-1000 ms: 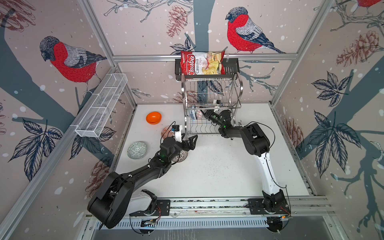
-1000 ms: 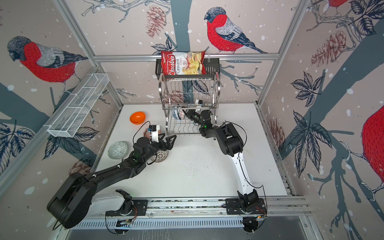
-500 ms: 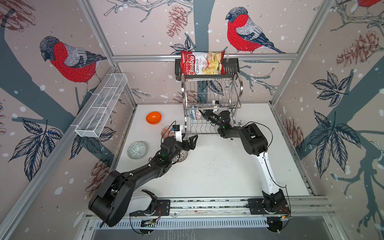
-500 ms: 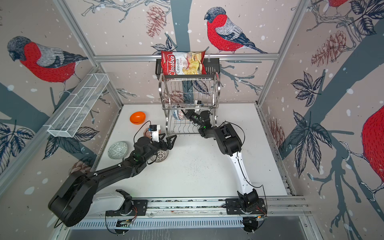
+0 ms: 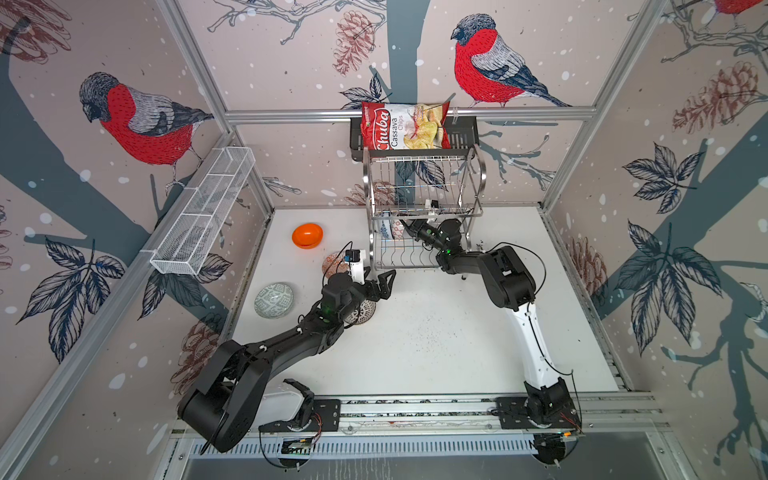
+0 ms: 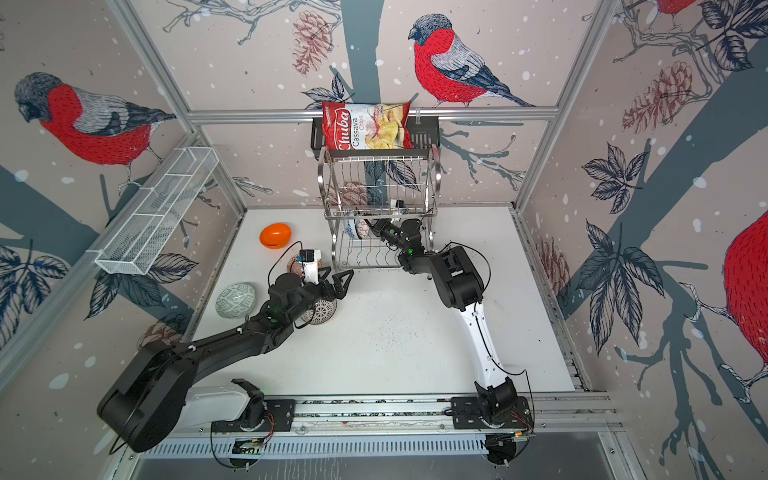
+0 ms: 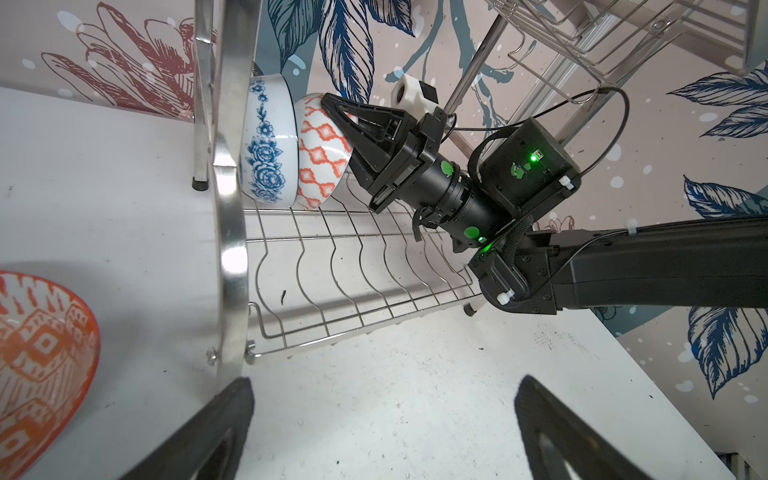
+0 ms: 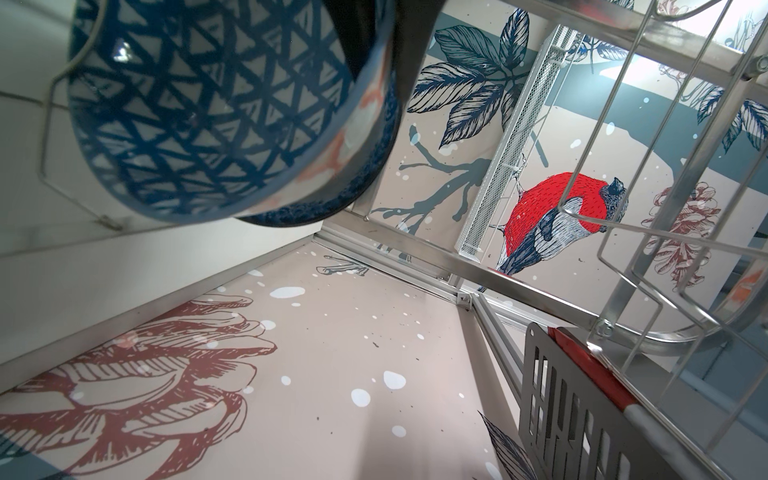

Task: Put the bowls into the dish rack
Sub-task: 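Push the blue bowl on edge against the floral bowl with the right gripper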

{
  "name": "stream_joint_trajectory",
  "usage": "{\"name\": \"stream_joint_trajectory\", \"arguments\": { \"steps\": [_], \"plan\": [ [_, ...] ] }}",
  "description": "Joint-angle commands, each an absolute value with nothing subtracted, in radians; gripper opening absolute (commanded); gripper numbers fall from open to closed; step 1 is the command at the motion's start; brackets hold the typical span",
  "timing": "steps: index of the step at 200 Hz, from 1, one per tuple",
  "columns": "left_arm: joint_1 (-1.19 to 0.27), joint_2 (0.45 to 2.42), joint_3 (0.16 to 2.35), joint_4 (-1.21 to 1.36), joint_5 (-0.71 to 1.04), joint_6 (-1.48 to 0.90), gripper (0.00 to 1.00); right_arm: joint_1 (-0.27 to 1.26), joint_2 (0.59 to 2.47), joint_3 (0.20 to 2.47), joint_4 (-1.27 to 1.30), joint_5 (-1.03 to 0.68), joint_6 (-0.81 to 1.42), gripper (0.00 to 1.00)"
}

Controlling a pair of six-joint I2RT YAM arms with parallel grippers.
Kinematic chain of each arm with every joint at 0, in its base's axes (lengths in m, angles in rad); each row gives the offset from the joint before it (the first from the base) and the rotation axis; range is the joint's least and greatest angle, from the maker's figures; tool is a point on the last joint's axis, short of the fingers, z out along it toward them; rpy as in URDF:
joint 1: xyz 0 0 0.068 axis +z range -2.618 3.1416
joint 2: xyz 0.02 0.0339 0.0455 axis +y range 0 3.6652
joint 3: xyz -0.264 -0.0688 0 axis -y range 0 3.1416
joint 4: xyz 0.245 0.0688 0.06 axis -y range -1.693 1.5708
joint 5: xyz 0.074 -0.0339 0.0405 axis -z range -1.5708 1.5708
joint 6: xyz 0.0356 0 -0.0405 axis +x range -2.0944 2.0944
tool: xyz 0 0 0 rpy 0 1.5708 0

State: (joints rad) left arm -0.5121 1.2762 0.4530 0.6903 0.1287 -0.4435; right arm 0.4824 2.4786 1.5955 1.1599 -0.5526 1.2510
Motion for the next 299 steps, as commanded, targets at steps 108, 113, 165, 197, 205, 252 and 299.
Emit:
{"name": "stream_joint_trajectory", "arguments": {
  "steps": [108,113,165,197,205,252,299],
  "plan": [
    [-0.510,1.278,0.462,0.710,0.131,-0.430,0.98,0.486,2.487,1.619,1.090,-0.589,1.168,0.06],
    [-0.509,1.279,0.461,0.712,0.132,-0.430,0.98,0.488,2.489,1.627,1.085,-0.589,1.168,0.06],
    [-0.511,1.276,0.461,0.707,0.130,-0.430,0.98,0.497,2.503,1.658,1.079,-0.589,1.173,0.10],
    [-0.510,1.279,0.462,0.708,0.132,-0.432,0.98,0.493,2.501,1.660,1.076,-0.592,1.172,0.14],
    [-0.509,1.280,0.463,0.706,0.132,-0.431,0.98,0.493,2.500,1.659,1.074,-0.593,1.172,0.15],
    [-0.511,1.280,0.463,0.706,0.130,-0.431,0.98,0.494,2.494,1.656,1.075,-0.598,1.169,0.17],
    [-0.510,1.279,0.463,0.704,0.127,-0.430,0.98,0.495,2.473,1.640,1.069,-0.607,1.150,0.21]
  ]
}}
